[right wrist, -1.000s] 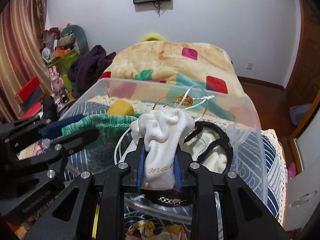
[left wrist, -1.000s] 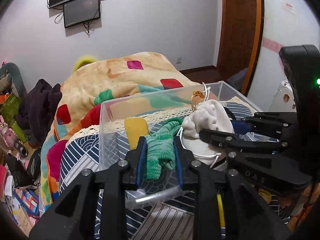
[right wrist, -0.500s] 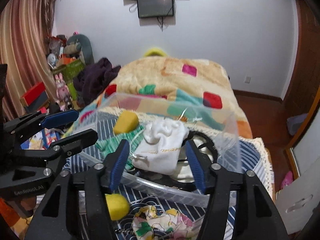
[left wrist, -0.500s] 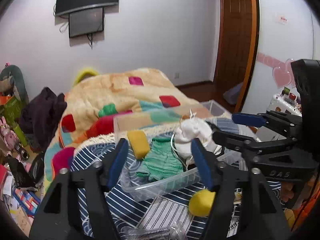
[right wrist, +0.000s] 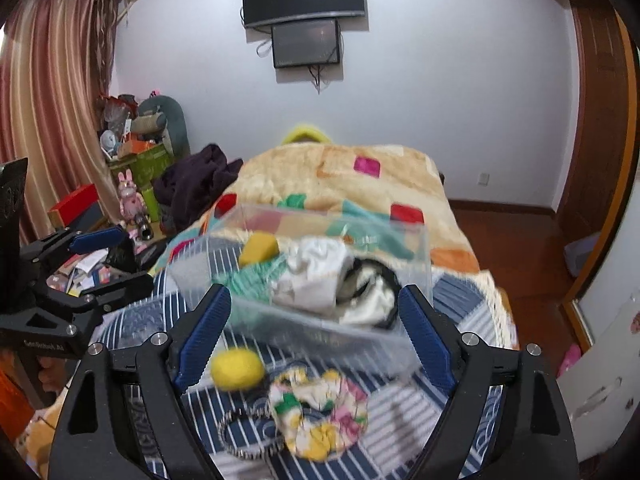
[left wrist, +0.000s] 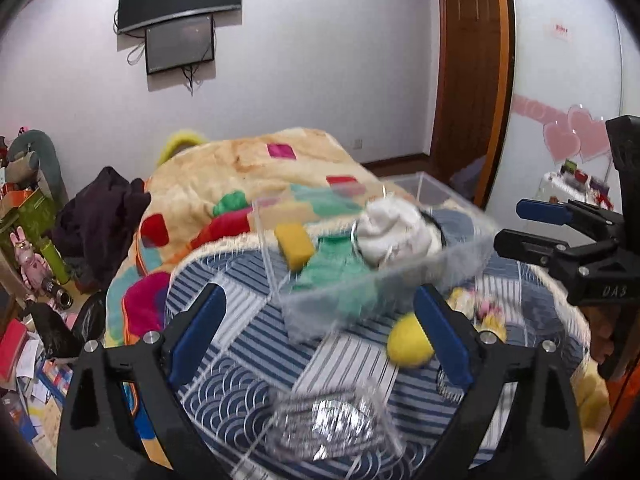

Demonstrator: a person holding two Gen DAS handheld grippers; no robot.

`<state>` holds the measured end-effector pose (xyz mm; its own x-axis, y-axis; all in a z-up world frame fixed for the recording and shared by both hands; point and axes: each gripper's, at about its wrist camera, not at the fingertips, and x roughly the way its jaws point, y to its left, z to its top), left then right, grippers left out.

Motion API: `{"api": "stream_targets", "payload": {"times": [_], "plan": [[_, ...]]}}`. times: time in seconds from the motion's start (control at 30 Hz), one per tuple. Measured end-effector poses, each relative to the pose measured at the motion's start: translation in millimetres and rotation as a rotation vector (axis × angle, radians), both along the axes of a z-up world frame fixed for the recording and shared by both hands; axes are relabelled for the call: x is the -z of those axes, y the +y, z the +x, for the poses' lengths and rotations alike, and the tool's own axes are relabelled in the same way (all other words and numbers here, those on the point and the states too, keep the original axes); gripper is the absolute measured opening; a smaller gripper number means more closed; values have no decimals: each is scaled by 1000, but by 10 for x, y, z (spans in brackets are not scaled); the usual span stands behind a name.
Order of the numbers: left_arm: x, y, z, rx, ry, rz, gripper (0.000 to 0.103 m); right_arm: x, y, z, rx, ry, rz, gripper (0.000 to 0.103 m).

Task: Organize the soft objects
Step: 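Grasp the bagged steel-wool pad with the left tool while the right tool grasps the floral scrunchie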

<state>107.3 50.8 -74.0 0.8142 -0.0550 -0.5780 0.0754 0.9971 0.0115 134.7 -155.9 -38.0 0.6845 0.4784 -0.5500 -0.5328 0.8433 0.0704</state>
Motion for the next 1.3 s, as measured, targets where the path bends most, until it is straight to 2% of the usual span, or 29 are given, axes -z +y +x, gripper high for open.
{"api": "stream_targets", "payload": {"times": [0.33,0.67,0.8,0.83,0.9,1.03,1.17,1.3], "plan": [[541,20,-165,-8,161,-37,96,657,0,-37,-1,191,-53,84],[854,-7,-167,-23,234,-90,96,915,-63,-37,25,273,-82,81],[877,10,-196,-23,225,-106,83,906,-138,-44,35,272,-81,62],[872,4,-205,-20,221,-107,79,894,-161,-47,36,270,-74,54],[864,-1,-228,-16,215,-109,75,889,-195,-30,33,277,-67,48],[839,10,-270,-11,203,-120,64,886,-259,-46,39,275,-54,26],[741,56,-333,-13,179,-149,62,846,-271,-70,36,267,-39,17],[595,96,-375,-23,137,-150,62,740,-316,-121,34,244,-11,17]]}}
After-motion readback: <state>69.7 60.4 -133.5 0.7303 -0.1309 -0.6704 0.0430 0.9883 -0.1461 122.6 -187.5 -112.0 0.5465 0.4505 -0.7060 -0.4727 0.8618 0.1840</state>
